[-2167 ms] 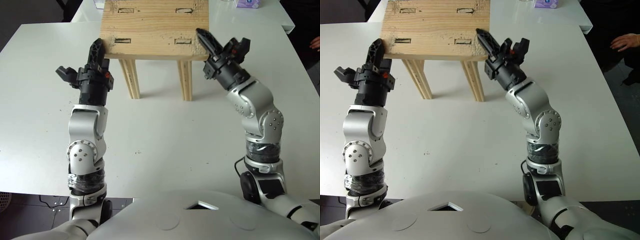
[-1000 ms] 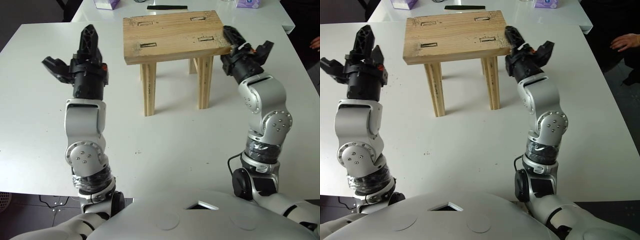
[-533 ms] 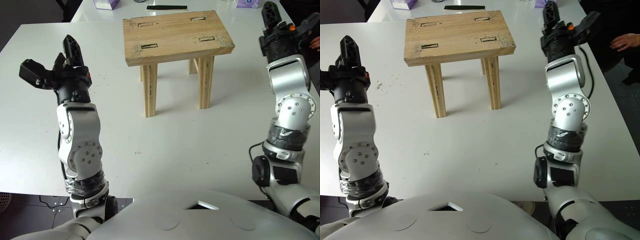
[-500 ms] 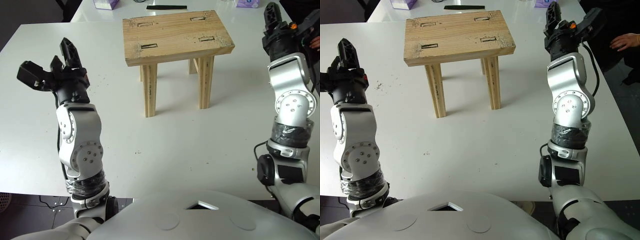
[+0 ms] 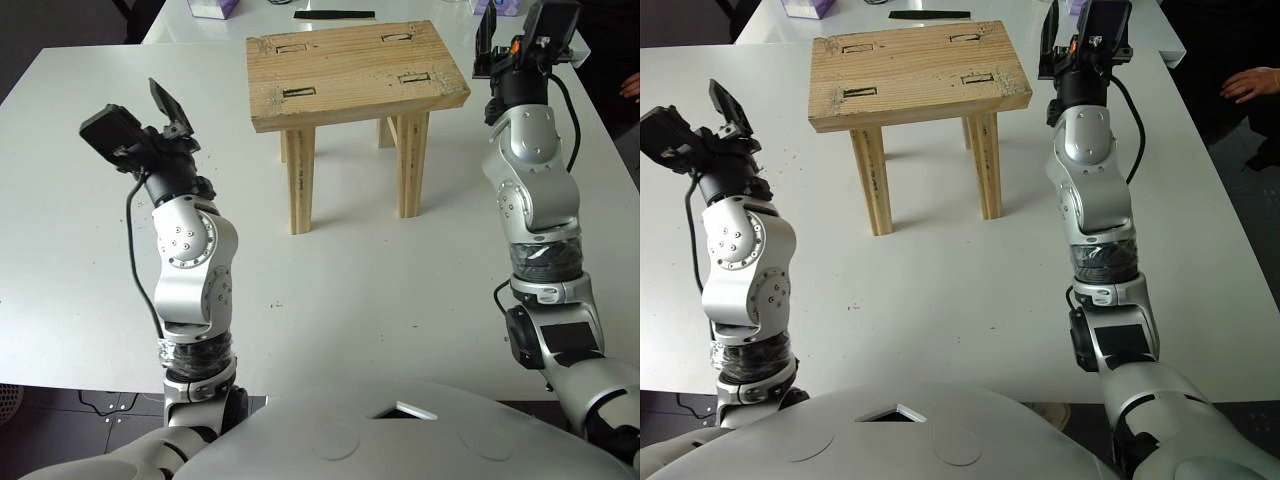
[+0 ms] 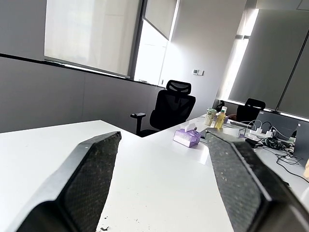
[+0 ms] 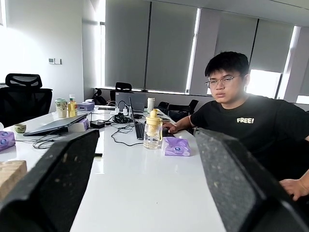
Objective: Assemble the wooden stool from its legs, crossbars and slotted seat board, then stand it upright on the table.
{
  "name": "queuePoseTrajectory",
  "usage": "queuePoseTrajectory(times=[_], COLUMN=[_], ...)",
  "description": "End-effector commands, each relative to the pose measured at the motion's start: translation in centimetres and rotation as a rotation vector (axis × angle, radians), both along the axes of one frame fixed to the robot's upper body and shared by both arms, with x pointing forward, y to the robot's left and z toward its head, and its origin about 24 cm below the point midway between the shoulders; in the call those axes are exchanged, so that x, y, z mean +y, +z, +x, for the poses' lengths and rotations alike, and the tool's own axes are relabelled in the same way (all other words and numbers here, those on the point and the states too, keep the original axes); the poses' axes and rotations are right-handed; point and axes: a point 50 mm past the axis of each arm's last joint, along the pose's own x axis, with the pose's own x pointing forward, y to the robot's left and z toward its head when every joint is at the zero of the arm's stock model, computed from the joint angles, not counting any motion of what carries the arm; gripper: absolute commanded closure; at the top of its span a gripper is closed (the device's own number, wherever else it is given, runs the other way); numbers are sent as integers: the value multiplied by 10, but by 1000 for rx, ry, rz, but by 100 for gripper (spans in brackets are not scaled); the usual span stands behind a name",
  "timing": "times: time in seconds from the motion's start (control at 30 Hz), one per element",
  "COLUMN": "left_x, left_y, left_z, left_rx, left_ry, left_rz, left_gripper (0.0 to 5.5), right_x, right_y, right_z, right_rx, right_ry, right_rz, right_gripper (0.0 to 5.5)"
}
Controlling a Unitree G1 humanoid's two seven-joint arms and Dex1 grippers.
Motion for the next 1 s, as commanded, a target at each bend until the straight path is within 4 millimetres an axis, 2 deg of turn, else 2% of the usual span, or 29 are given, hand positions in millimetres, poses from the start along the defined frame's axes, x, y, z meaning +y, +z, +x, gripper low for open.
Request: queuePoseTrajectory(times=[0.03, 0.13, 0.3, 0.53, 0.63, 0.8, 1.0], left_x=[-3, -3, -4, -7, -15, -34, -47], left_y=[-5, -2, -1, -6, -16, -41, -51], left_z=[0, 4, 6, 5, 2, -18, -25], left_rx=[28, 17, 9, 26, 66, 174, 216], left_ry=[-2, -9, -10, -20, -51, -88, -87], left_rz=[28, 57, 60, 43, 12, -7, -21], left_gripper=[224, 224, 224, 224, 224, 224, 224], right_x=[2, 4, 6, 9, 5, -9, 1], right_y=[-1, 1, 4, 3, -11, -43, -53], right_z=[-1, -2, -2, -2, -5, -16, -25], right_rx=[-12, -26, -50, -52, -7, 113, 155], right_ry=[6, 11, 9, 13, -2, -54, -13], right_rz=[-21, -26, -36, -45, -82, -144, -154], right_gripper=[187, 187, 242, 242, 242, 242, 242])
